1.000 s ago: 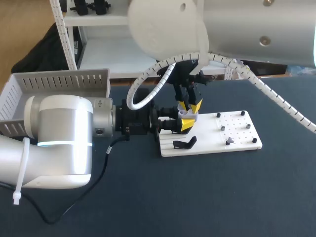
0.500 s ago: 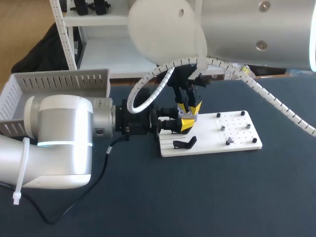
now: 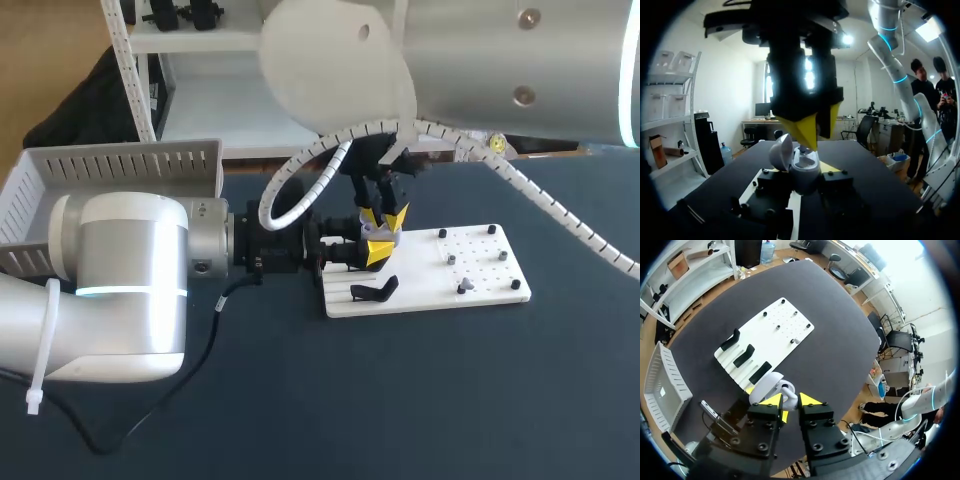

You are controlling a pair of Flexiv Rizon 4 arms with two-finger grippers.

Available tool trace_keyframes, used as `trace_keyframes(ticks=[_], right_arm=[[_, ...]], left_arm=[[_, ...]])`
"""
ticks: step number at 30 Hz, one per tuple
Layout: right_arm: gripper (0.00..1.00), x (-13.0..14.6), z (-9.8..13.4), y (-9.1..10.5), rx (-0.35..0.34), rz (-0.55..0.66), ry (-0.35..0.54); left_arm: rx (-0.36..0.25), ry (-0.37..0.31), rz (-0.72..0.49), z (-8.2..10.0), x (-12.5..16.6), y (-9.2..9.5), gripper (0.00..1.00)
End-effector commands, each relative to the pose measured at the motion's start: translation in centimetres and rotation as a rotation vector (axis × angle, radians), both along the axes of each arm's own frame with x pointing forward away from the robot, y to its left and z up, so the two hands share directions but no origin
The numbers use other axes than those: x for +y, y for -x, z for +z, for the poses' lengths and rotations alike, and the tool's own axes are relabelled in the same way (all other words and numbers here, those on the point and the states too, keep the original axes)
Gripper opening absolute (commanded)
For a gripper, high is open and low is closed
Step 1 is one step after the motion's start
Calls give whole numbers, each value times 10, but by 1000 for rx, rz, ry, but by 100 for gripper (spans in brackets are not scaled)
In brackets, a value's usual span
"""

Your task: Pick up each earbud case from the left stands, insert the matching earbuds, close the lid, and place the case in the box.

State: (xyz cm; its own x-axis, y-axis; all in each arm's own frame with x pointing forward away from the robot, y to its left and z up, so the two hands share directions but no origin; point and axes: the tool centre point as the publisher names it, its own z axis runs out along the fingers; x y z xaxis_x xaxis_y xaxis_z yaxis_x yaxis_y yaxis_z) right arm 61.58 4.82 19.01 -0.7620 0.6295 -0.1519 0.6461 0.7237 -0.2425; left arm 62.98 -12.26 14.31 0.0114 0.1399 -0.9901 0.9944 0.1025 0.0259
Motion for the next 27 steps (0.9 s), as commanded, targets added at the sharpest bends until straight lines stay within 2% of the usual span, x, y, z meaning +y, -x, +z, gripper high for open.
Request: trace_keyframes(ticks=[1,27], right_arm=[[0,1,0,-3,2,-1,4],[0,1,-8,-5,19,-10,-7]], left_arm=[[-3,5,2,-1,0,0,0],[-3,5,2,-1,0,0,0]])
